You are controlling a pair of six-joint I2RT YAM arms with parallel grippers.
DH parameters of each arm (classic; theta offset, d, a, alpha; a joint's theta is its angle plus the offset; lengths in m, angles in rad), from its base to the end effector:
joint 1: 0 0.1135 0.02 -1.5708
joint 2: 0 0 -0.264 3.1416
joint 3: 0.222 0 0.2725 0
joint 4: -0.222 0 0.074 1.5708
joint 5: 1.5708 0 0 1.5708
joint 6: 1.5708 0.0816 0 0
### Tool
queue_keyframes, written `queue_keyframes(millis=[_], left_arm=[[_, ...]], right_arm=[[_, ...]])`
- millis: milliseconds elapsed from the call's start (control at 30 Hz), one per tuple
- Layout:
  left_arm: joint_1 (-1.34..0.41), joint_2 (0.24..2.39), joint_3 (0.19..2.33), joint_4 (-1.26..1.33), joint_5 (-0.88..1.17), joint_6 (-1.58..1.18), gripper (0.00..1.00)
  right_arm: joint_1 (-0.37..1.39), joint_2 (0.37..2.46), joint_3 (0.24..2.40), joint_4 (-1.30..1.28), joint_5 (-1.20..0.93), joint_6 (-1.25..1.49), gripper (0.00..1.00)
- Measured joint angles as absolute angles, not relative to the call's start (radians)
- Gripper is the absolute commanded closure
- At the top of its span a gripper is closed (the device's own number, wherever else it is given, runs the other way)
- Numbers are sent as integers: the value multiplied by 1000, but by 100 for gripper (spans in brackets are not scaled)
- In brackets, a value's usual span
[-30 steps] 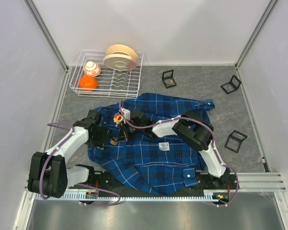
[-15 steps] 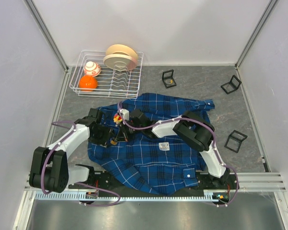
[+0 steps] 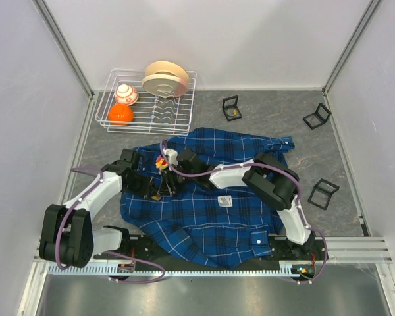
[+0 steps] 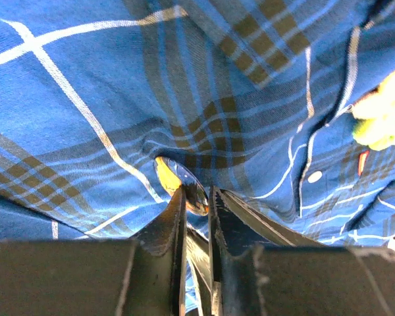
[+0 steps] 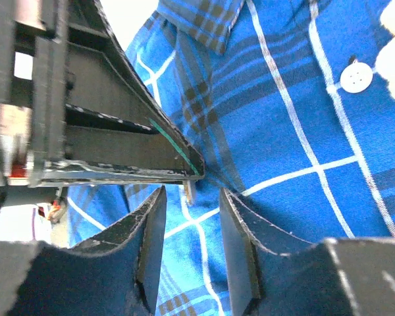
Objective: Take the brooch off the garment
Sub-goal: Pass from the right arm to the left, then open the brooch with the flattened clothing.
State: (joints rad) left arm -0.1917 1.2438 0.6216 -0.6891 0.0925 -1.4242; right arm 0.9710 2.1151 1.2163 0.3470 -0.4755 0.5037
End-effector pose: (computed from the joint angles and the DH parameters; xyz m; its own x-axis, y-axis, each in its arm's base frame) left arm 0.2204 -0.0505 0.1073 -0.3493 -0.9356 0.0508 -0.9075 0.3243 -0.2669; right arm 0.2480 0.4288 0.0919 -0.7196 -0.2921 -0.6300 -0.6926 0.3666 0.6212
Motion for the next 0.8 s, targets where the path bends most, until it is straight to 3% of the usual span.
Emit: queue_keyframes(millis=[100, 267, 467, 800], left_arm=[[-192, 1226, 626, -690, 102, -1407, 98], [-192, 1193, 628, -698, 106, -1360, 98], [-192, 1193, 633, -696, 107, -1212, 98], [-192, 1190, 638, -628, 99, -899, 98]], right_arm=[[954, 2067, 1206, 336, -477, 520, 48], [896, 1991, 1169, 356, -482, 557, 47], [869, 2028, 1163, 429, -515, 659, 64], [915, 2126, 1158, 501, -591, 767, 79]])
